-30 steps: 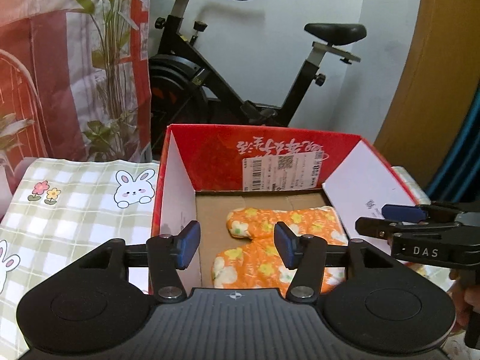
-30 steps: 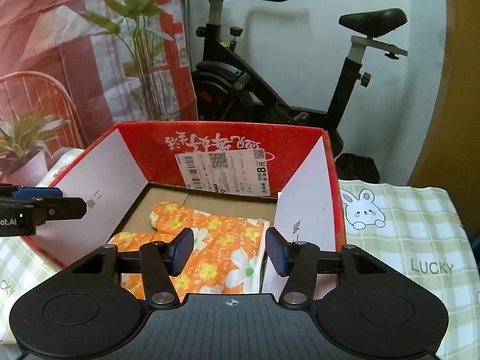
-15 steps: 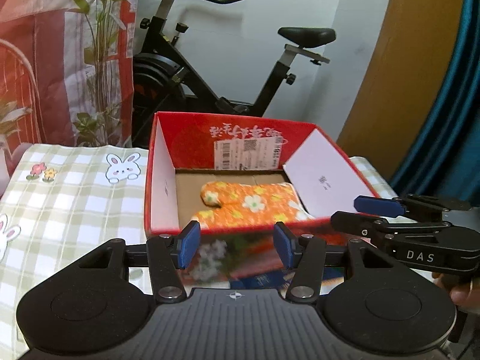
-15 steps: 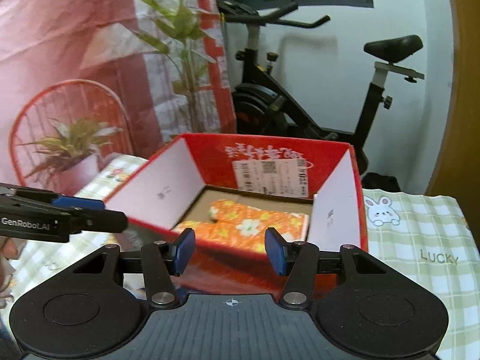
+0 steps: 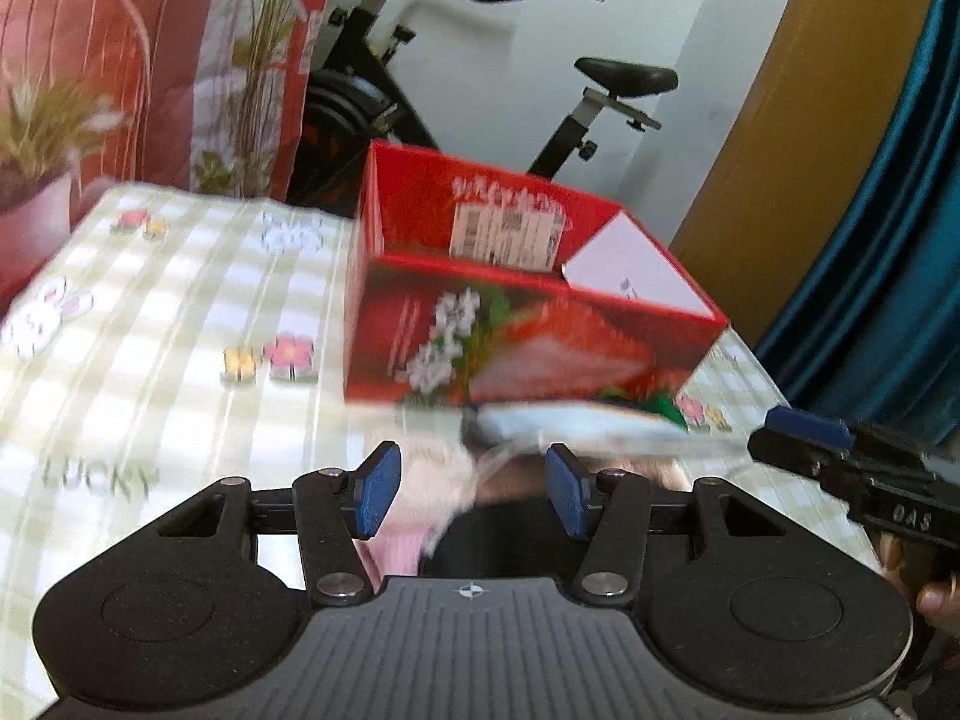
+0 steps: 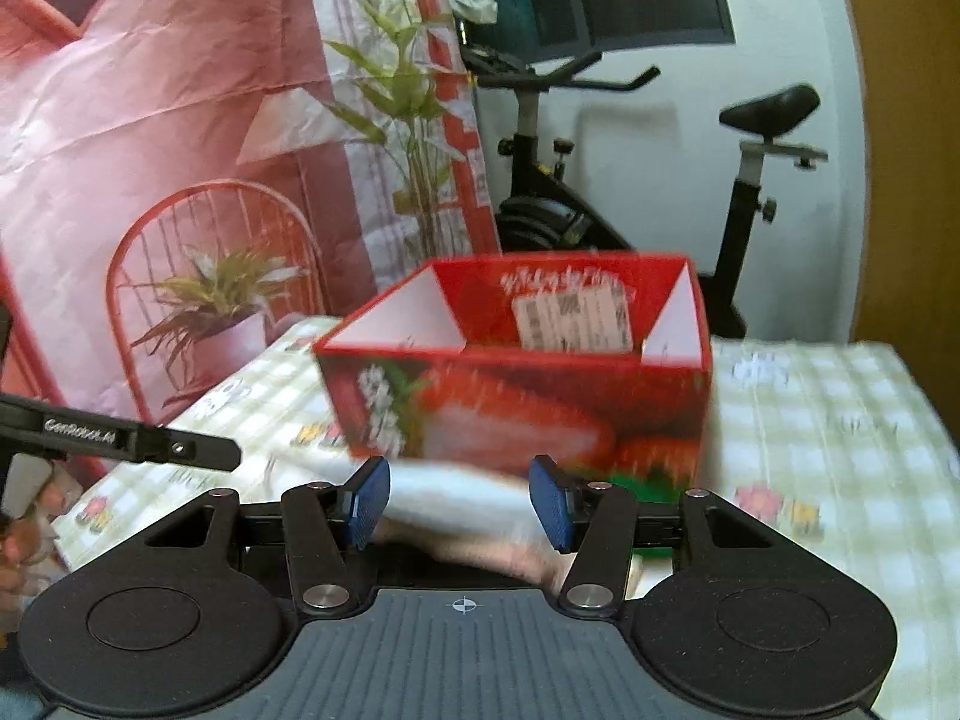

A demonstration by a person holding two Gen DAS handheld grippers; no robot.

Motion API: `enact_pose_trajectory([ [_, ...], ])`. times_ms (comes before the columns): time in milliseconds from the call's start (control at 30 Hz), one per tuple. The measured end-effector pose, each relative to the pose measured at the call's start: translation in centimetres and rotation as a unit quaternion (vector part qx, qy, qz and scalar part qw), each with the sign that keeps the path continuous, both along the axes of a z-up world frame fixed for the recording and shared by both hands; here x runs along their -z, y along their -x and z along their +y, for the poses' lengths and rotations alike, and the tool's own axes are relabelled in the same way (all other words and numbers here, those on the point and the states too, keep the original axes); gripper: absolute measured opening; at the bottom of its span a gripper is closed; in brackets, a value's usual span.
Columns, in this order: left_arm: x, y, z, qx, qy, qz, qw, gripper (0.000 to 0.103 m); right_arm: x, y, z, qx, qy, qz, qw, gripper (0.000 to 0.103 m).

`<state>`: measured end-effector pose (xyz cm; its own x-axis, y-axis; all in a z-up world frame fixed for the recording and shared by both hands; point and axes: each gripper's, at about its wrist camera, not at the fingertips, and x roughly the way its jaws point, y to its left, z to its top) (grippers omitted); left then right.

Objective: Organize soft objects
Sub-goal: 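Move both grippers back down to the black gloves on the pile, then close the right gripper on a black glove while the left gripper grips it too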

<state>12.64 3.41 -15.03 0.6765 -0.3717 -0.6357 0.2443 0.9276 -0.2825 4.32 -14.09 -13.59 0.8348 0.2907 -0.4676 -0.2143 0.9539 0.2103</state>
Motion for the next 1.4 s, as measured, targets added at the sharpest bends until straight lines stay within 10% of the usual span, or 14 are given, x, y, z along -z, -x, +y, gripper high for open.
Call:
enact_pose_trajectory([
  [833, 7.1, 0.1, 0.1, -0.005, 0.044, 0.09, 0.995, 0.055, 8.9, 0.4, -3.7, 0.091, -0.098, 0.118, 0.984, 0.06],
  [1400, 6.0, 0.9, 0.3, -0.008, 0.055, 0.066, 0.9963, 0.054, 5.7, 1.9, -0.3, 0.026, -0.02, 0.047, 0.998, 0.029],
])
